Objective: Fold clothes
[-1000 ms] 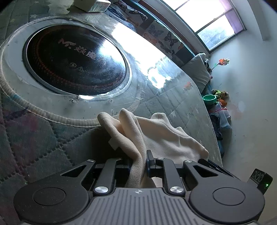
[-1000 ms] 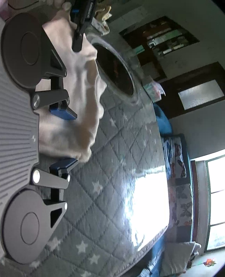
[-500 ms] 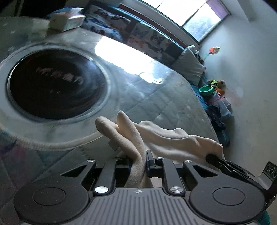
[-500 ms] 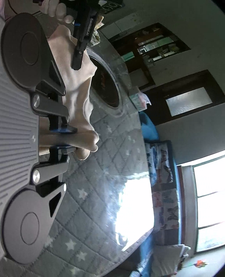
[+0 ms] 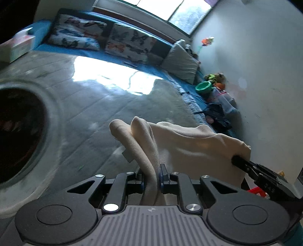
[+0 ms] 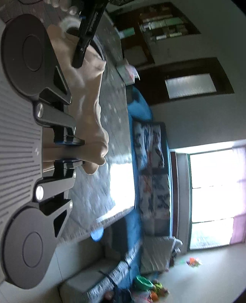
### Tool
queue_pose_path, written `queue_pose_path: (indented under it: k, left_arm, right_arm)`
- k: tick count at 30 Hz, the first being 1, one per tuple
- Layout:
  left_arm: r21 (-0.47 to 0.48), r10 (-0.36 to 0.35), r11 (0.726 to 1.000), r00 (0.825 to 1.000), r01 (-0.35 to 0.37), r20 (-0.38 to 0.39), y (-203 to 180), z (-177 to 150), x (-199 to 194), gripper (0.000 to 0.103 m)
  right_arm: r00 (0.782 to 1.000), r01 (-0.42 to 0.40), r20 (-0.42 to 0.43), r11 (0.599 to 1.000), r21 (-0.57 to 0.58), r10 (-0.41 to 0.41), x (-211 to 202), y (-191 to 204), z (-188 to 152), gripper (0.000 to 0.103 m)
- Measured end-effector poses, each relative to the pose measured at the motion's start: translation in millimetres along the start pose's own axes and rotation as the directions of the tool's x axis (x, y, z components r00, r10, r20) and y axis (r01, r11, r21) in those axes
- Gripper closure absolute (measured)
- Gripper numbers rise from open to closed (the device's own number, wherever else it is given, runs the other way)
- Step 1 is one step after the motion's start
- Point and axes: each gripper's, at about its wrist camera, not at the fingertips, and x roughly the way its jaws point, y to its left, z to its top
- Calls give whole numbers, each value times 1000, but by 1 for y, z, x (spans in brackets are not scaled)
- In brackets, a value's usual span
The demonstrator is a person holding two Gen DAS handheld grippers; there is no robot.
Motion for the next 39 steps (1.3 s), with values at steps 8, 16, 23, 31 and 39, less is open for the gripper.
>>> queue_pose_path:
  k: [8,16,23,31,39]
  left_arm:
    - [53,-24,998,1000,25,-10,-34,19,42,88]
    - [66,-27,997,999,30,-43,-51,23,83,88]
    - [83,-22,996,998,26,-57,-57,26,104,88]
    - [66,11,998,995,-4,-98,-43,19,116,87]
    - [63,46,997,992,-39,-117,-32,11,119,82]
  right_arm:
    - [993,119,1,993,11,-119,13,-37,11,91]
    - [981,192,-40,981,33,-191,37,-63,9,91]
    - [971,232,-75,971,55,-227,54,-83,3,91]
    - [966,239,-116,968,73,-230,72,-93,-11,90]
    - [953,286,-138,953,100,-272,77,-101,-17,85]
